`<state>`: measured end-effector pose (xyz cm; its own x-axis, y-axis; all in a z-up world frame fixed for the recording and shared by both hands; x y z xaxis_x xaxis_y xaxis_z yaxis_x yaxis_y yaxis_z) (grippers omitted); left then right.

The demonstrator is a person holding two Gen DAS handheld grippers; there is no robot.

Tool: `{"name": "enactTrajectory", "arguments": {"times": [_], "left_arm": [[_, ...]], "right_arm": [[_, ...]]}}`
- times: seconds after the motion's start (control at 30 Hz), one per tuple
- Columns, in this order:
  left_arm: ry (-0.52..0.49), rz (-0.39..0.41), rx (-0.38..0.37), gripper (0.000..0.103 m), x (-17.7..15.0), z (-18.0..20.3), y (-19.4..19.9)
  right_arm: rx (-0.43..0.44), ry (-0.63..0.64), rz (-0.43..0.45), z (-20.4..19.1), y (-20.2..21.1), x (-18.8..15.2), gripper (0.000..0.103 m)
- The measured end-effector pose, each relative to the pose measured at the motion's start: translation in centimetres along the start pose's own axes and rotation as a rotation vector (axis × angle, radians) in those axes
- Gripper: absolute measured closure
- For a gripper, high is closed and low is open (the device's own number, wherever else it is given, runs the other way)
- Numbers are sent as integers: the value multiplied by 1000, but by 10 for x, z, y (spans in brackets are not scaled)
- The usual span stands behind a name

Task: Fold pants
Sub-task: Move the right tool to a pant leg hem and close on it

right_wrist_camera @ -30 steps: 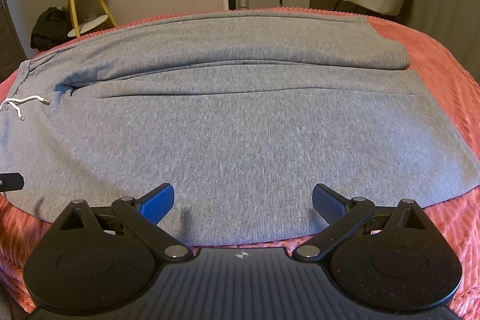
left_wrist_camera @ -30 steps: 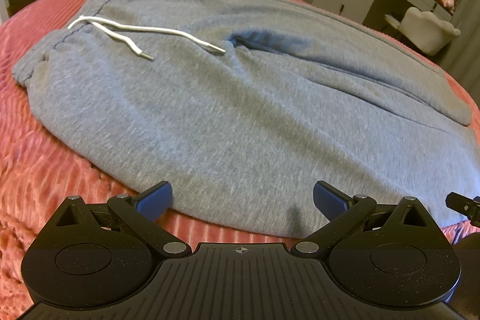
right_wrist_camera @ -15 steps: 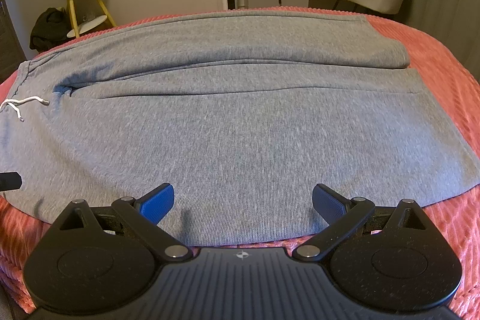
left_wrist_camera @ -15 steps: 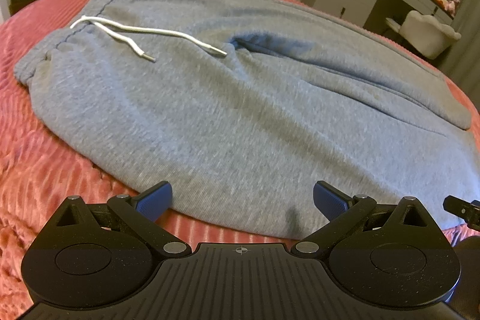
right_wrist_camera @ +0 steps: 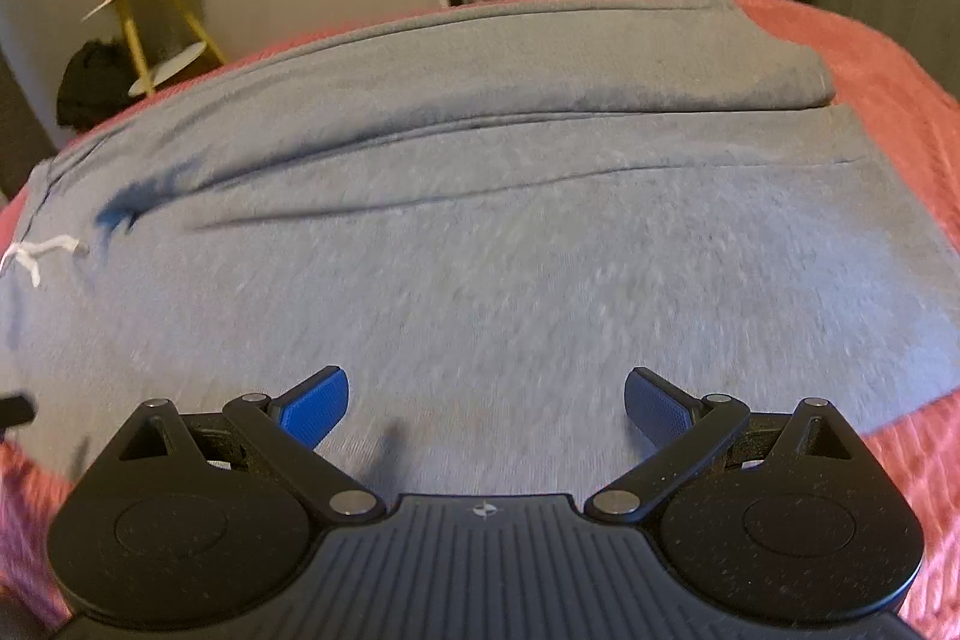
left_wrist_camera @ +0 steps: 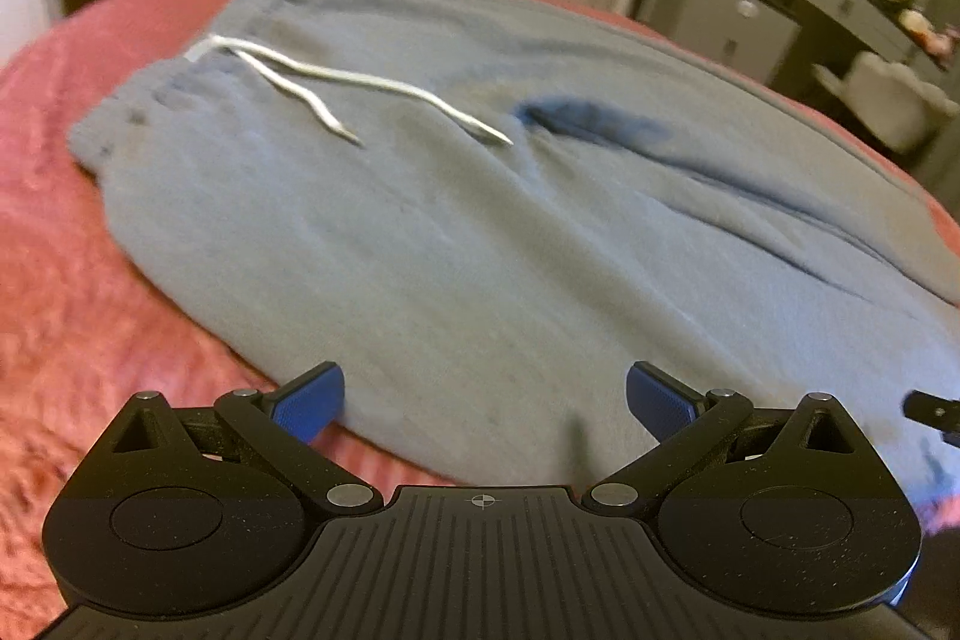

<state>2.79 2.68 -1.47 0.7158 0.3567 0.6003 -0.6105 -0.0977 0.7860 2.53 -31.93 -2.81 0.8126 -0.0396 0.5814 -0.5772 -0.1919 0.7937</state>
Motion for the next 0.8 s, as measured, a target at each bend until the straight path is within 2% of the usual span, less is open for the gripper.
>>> {"name": "enactTrajectory", "arguments": {"times": [0.2, 0.33, 0.43, 0.53, 0.63, 0.7, 0.73, 0.8], "left_arm": [[53, 106, 81, 0, 47, 15, -4], [64, 182, 111, 0, 85, 36, -26], [84, 197, 103, 0, 105, 42, -54], [72, 234, 141, 0, 109, 39, -81], [24, 360, 204, 0, 101, 27, -93], [4, 427, 227, 0, 96, 17, -99], [23, 433, 237, 0, 98, 11, -102], [106, 409, 222, 0, 101, 0, -110]], "right_arm": [[-70, -83, -101, 23, -53, 24, 4], [-72, -166, -101, 34, -66, 27, 4], [-53, -202, -103, 43, -72, 31, 4], [-70, -168, -134, 39, -79, 35, 4], [-101, -16, -254, 23, -86, 50, 4], [-28, -47, -220, 25, -82, 81, 4], [22, -107, -171, 32, -80, 106, 4], [48, -222, -89, 49, -87, 149, 4]]}}
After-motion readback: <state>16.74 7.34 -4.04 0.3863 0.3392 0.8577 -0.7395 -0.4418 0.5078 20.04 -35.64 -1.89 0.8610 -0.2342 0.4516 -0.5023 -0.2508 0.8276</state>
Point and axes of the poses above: each gripper's, at about its wrist camera, not at the fingertips, and y roughly against the way its jaws point, z to its right, x to its top, the point moved 3 cm from there along -y, roughly the way its jaws point, and after that the axes turned 1 degree about x, right-handed, at the moved point
